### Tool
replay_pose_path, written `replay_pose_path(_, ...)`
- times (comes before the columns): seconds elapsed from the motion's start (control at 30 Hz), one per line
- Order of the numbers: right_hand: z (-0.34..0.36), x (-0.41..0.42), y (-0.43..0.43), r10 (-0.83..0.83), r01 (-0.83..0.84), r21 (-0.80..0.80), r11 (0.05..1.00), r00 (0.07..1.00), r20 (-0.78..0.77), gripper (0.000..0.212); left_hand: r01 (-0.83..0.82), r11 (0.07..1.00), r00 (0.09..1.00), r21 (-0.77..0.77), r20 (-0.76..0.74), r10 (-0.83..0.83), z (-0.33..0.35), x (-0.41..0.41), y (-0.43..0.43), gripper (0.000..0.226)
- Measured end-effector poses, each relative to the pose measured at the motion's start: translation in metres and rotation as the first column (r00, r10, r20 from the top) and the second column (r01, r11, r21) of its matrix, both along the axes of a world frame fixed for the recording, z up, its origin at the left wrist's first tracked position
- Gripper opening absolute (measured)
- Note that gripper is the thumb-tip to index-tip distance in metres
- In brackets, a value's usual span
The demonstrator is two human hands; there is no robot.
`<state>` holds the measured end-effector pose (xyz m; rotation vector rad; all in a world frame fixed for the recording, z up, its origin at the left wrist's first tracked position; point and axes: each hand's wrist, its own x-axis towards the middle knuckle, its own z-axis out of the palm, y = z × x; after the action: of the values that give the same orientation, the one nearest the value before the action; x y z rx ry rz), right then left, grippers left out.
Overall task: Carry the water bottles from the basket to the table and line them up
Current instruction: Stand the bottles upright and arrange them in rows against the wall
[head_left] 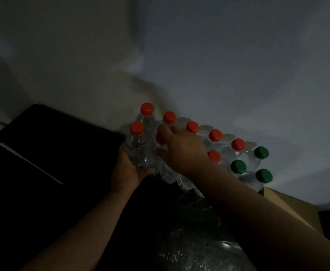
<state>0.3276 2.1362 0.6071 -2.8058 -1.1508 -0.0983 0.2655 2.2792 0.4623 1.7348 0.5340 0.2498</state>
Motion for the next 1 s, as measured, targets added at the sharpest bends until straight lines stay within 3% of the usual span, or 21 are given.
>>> replay_pose_path(0.17,0.017,-0.019,-0.054,-0.003,0.004,0.082,0.997,1.000,-0.008,0.052,0.010,1.000,1.000,0.002,0.015,-0.010,0.009,-0.005,-0.001,0.095)
replay_pose_path(0.3,0.027,-0.021,-0.132,-0.202,0.200,0.059,0.978,0.979,0.030,0.047,-0.020,0.998,0.999,-0.060,0.035,0.022,0.024,-0.008,0.002,0.112)
replay_pose_path(0.37,0.028,-0.017,-0.166,-0.280,0.279,0.020,0.960,0.960,0.023,0.055,-0.089,0.996,0.994,0.001,0.071,0.088,0.044,-0.011,0.000,0.125)
replay_pose_path(0.43,0.026,-0.016,-0.189,-0.303,0.303,-0.056,0.951,0.953,0.001,0.061,-0.139,0.970,0.980,0.199,0.171,0.105,0.078,-0.016,-0.011,0.128)
replay_pose_path(0.5,0.024,-0.017,-0.197,-0.291,0.287,-0.128,0.949,0.956,-0.014,0.070,-0.099,0.856,0.958,0.508,0.282,-0.057,0.114,-0.017,-0.031,0.120)
replay_pose_path(0.53,0.022,-0.018,-0.197,-0.283,0.278,-0.146,0.949,0.959,-0.015,0.076,-0.034,0.744,0.942,0.667,0.271,-0.200,0.132,-0.015,-0.044,0.116)
replay_pose_path(0.6,0.018,-0.021,-0.195,-0.265,0.261,-0.154,0.953,0.964,-0.007,0.085,0.157,0.454,0.881,0.877,0.083,-0.466,0.150,-0.007,-0.073,0.111)
replay_pose_path(0.67,0.013,-0.023,-0.191,-0.246,0.246,-0.165,0.955,0.969,0.022,0.084,0.327,0.198,0.803,0.924,-0.161,-0.573,0.151,0.007,-0.096,0.110)
replay_pose_path(0.73,0.009,-0.025,-0.189,-0.253,0.257,-0.135,0.957,0.966,0.045,0.079,0.405,0.051,0.768,0.913,-0.310,-0.560,0.145,0.021,-0.110,0.110)
replay_pose_path(0.83,0.007,-0.026,-0.186,-0.290,0.293,-0.089,0.952,0.956,0.044,0.075,0.402,-0.027,0.783,0.915,-0.359,-0.508,0.138,0.032,-0.116,0.103)
replay_pose_path(1.0,0.008,-0.020,-0.189,-0.303,0.305,-0.151,0.940,0.952,0.042,0.095,0.376,-0.001,0.806,0.927,-0.328,-0.492,0.134,0.035,-0.119,0.092)
